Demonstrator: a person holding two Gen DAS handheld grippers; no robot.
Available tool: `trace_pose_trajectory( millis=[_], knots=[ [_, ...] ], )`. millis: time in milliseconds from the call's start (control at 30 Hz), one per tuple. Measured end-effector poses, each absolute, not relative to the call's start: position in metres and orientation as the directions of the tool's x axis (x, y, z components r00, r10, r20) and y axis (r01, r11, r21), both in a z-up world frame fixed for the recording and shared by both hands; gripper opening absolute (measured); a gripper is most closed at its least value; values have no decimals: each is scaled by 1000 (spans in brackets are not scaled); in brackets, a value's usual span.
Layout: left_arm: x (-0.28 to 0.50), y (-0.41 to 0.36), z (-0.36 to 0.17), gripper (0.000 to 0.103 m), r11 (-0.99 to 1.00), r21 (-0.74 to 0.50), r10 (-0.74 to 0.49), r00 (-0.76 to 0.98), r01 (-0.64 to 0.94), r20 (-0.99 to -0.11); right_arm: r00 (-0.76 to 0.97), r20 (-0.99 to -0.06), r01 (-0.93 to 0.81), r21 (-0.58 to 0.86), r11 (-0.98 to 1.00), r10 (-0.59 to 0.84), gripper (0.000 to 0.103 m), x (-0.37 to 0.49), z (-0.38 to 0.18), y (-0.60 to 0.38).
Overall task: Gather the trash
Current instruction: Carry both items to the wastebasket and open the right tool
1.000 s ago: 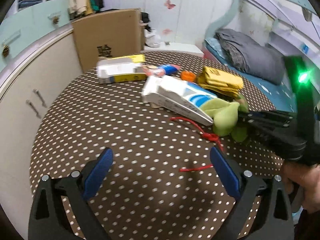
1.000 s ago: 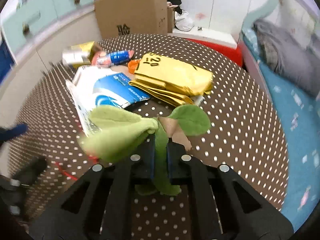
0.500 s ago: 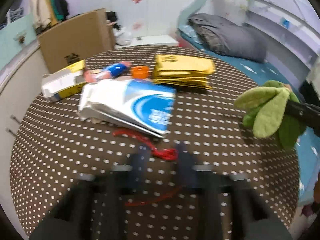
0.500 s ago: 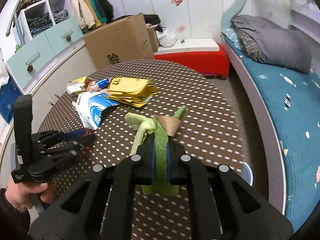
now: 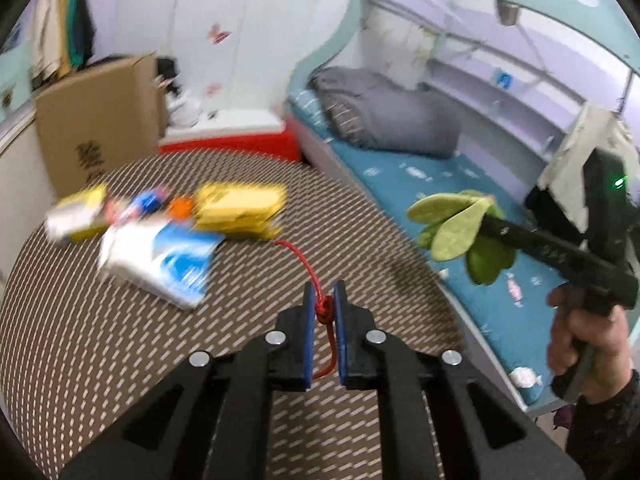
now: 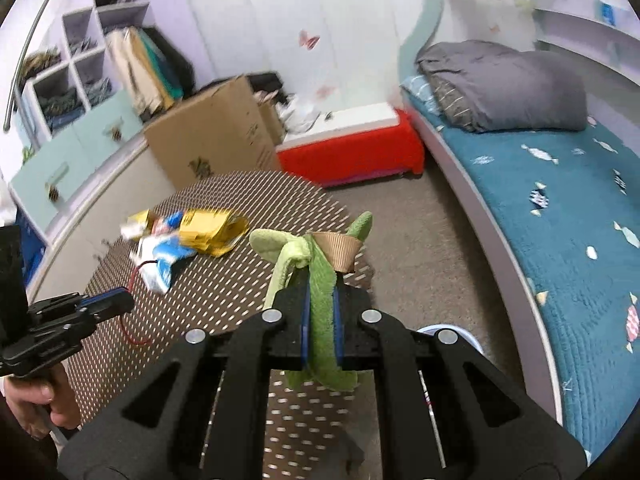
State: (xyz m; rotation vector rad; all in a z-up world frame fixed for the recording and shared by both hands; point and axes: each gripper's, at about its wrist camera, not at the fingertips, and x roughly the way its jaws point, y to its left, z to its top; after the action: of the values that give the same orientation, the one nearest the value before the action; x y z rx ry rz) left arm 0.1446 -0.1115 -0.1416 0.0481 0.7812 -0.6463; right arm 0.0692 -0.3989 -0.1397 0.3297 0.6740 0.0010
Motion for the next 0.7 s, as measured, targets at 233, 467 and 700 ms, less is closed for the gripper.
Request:
trace_pose_trajectory(
  millis=[233,467,700],
  knots=[
    [147,-199,-107,9,714,-178,-619,490,677,-614,775,-632,236,305,923,10,9,47,-148,-463],
    [159,-295,-126,9,631,-210,-661,376,747,-649,678,-735,383,336,860,-15,9,59,-224,-518],
    [177,-351,-177,9,638,-197,-602,322,744,-731,548,-834,469,364,805,58,9,92,-335,-539]
  ],
)
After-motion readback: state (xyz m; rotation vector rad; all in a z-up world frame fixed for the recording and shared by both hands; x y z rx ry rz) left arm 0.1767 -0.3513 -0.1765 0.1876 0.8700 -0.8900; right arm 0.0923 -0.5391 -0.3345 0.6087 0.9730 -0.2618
